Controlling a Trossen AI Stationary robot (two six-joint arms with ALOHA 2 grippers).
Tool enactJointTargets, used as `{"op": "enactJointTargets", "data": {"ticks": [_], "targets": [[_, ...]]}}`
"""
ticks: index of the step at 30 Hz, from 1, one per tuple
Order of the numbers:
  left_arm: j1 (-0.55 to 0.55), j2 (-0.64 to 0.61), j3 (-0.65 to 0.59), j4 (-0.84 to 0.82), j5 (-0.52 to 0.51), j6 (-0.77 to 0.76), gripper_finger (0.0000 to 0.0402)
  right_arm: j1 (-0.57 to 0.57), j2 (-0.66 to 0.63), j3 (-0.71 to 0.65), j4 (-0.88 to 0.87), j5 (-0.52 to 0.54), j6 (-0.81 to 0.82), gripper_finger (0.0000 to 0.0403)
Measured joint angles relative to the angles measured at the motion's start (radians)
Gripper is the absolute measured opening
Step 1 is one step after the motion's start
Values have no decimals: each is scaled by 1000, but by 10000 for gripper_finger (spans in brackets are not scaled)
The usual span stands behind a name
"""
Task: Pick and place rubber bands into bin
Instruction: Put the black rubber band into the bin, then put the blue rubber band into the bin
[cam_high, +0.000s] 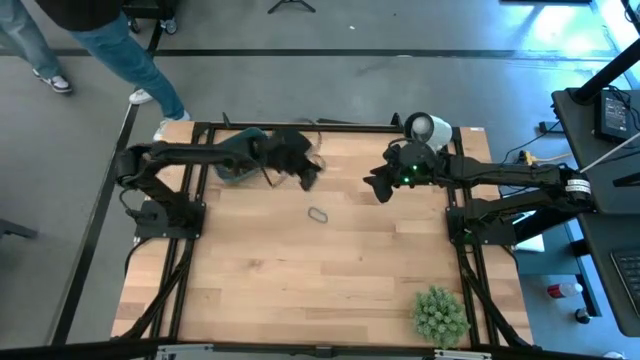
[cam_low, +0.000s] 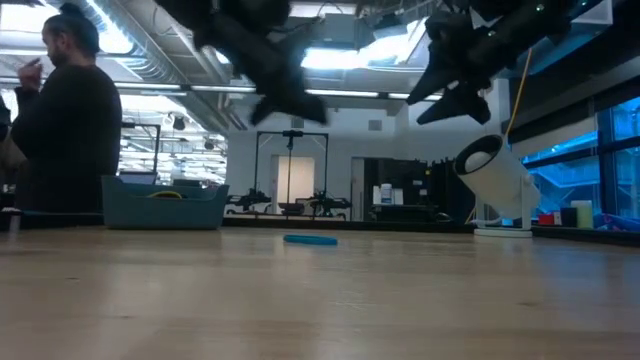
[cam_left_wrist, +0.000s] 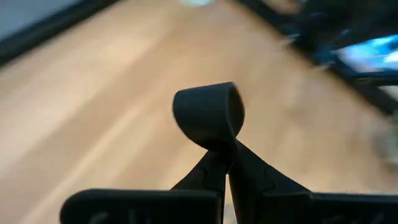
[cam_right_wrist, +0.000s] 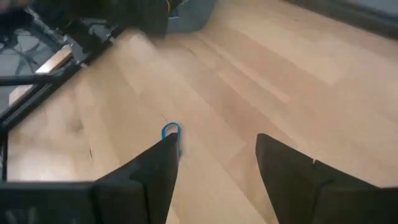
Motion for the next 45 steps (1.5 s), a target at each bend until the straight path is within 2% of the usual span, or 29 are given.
{"op": "enactJointTargets", "data": {"ticks": [6,10,15,19,25,30,37,45], "targets": [[255,-162,0,-419,-11,102,4,10,33,0,-4,12,95,216],[455,-189,0,-627,-16,192,4,12,85,0,9,12,150,216],[609,-131,-13,-690,0,314,4,12,170,0,55,13,204,216],[638,-51,-37,-685,46,360,4,12,229,0,102,10,241,216],[636,37,-45,-675,12,418,30,12,257,0,190,10,303,216],[636,52,-44,-671,-53,446,79,12,257,0,249,10,313,216],[634,52,-9,-696,-60,457,140,12,257,0,246,10,316,216],[634,52,75,-816,-59,455,163,13,257,0,247,4,282,216]]}}
